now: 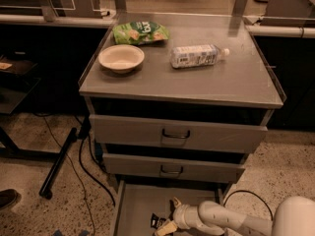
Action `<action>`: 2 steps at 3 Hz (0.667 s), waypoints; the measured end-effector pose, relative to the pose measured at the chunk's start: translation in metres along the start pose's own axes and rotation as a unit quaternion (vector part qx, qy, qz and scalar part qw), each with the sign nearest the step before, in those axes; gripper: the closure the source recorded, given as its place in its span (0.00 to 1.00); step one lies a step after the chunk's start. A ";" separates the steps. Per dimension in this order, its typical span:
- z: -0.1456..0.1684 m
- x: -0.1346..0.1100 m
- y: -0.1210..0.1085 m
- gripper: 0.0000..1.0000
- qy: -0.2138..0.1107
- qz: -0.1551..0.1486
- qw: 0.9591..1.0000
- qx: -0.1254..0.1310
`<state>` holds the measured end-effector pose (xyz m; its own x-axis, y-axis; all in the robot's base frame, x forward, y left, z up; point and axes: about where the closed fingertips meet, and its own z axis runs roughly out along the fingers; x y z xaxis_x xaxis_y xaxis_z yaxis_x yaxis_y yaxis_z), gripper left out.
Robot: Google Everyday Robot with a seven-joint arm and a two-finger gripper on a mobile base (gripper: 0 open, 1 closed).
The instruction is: Pick rxbar chocolate from bottom drawer and place on counter
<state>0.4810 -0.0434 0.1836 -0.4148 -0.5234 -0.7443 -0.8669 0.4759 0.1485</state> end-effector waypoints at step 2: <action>0.031 0.025 -0.016 0.00 0.001 0.018 1.000 -0.003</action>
Offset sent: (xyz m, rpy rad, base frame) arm 0.0177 -0.0044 -0.0383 0.0056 0.0203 -0.0200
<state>0.4931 -0.0422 0.1428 -0.4465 -0.5067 -0.7375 -0.8530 0.4899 0.1799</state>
